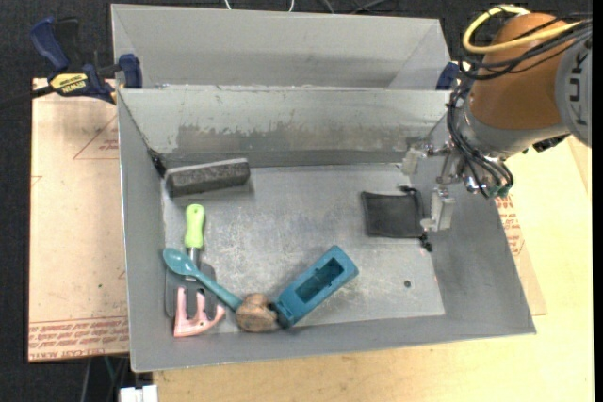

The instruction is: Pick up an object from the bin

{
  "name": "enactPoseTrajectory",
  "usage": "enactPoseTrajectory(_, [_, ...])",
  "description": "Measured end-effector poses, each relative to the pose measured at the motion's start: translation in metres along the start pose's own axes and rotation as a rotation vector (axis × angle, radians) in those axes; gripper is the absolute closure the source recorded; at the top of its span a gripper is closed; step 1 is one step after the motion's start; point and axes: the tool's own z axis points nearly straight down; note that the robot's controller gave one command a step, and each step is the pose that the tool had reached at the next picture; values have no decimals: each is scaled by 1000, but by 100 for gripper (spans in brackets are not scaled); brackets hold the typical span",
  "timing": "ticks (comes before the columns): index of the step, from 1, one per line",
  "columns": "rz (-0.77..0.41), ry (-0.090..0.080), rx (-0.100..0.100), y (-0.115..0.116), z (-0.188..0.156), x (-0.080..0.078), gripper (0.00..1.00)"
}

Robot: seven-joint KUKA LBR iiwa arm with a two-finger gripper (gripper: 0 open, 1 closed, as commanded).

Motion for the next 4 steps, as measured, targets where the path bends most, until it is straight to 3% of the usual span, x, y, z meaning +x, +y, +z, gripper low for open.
enactPoseTrajectory(1, [-202,6,-5,-19,-7,5,0])
enactPoseTrajectory(2, [-243,-1,-3,-20,23,1,0])
enactPoseTrajectory(3, [41,-3,-4,-5,55,-17,0])
enactPoseTrajectory(4, [-195,-1,-5,31,88,-29,0])
